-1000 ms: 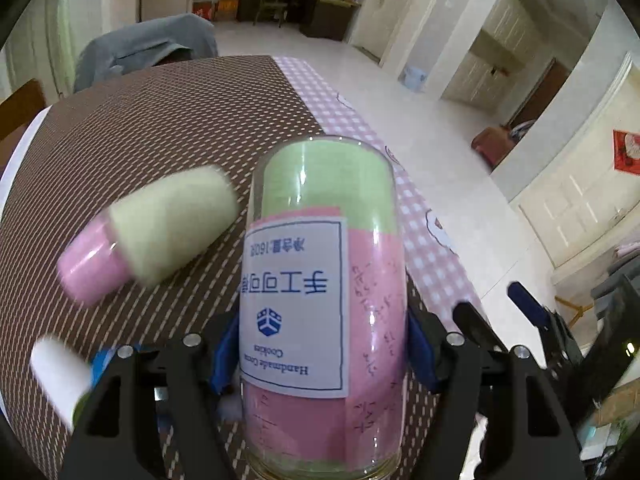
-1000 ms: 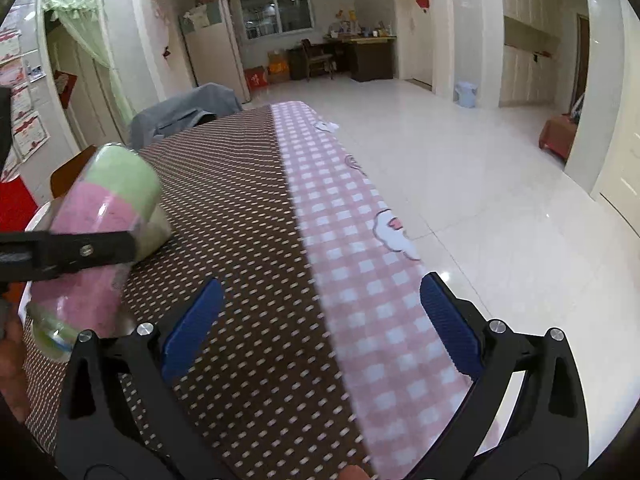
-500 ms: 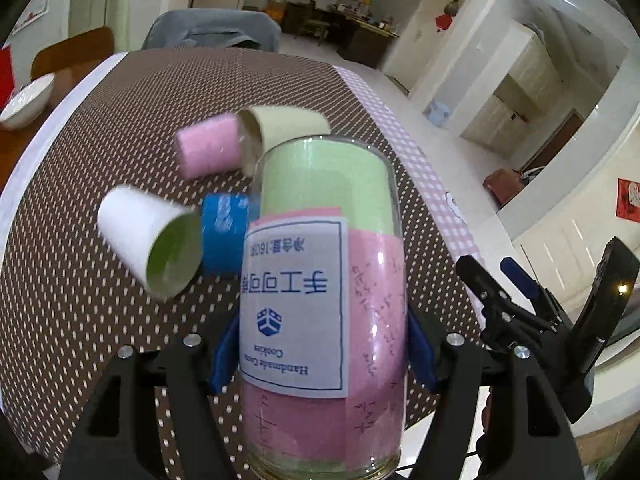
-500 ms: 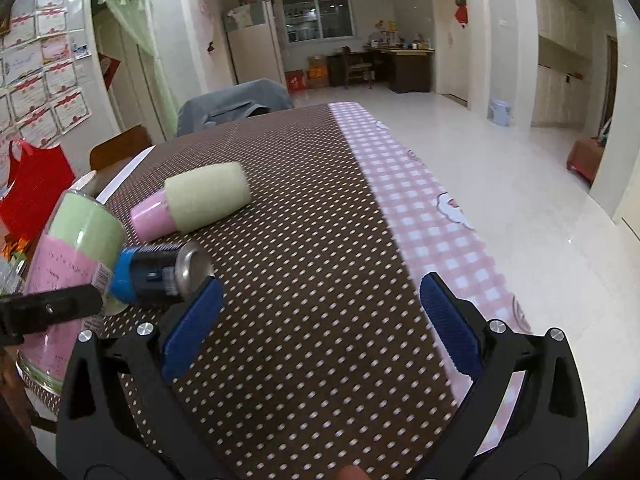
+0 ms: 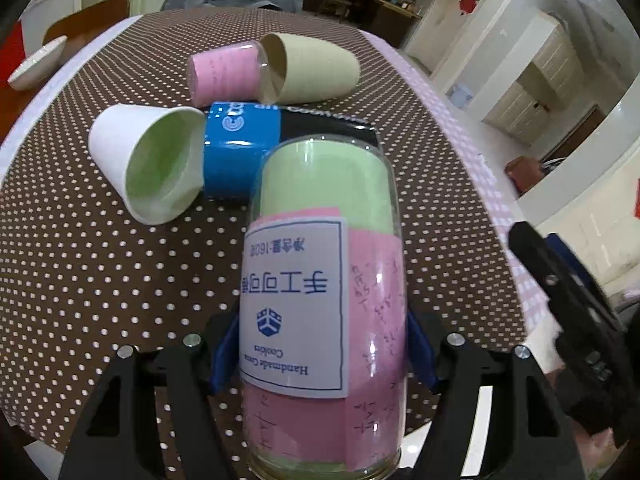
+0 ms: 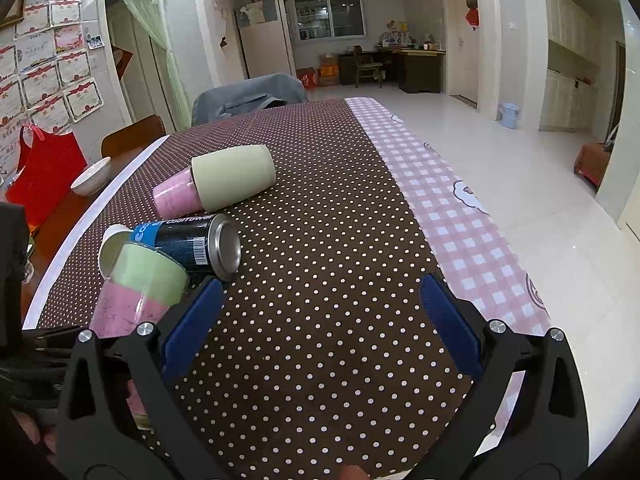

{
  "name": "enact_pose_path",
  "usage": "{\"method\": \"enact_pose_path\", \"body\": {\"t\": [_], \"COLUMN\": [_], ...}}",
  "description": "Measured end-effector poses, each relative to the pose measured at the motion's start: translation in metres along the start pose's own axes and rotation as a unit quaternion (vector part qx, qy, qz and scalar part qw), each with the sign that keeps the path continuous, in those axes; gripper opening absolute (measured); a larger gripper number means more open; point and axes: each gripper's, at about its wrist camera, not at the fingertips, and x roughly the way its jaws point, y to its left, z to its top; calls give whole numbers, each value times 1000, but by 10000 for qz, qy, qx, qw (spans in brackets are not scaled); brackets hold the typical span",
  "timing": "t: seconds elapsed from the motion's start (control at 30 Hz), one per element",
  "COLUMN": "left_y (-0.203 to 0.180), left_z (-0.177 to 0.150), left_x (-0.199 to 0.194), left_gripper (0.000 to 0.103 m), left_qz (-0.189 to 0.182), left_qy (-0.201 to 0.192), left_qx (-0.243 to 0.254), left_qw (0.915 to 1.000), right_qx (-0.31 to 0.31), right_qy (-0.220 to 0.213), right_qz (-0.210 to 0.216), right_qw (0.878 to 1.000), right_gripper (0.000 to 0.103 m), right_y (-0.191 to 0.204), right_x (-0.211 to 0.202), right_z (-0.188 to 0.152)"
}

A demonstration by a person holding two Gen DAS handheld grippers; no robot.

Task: Flip cup upside down
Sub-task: 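Lower the jar upright onto the runner and open the left tool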

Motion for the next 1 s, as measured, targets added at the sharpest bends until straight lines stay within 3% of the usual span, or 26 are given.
{"method": "enact_pose_path", "body": {"t": [0.07, 0.17, 0.5, 1.0], "left_y": [-3, -8, -16, 0], "left_z": [-2, -5, -2, -22], "left_x": [-2, -10, -43, -117], "left_gripper": [68, 79, 79, 79], "left_qz": [183, 238, 502, 1229], "left_qy": [-63, -228, -667, -1771], "left_qx": [110, 278, 311, 232], "left_qw": [9998, 9991, 9960, 9762], "right_qx": [-7, -7, 37, -50], "right_qy": [-7, -4, -110, -194], "right_qz": [22, 52, 171, 642], "right_qw": [10000, 10000, 9998, 9977], "right_gripper": [97, 97, 97, 97], "right_y": [1, 3, 7, 29], "right_x": [-2, -3, -15, -37], "right_z": [-1, -2, 1, 7]}}
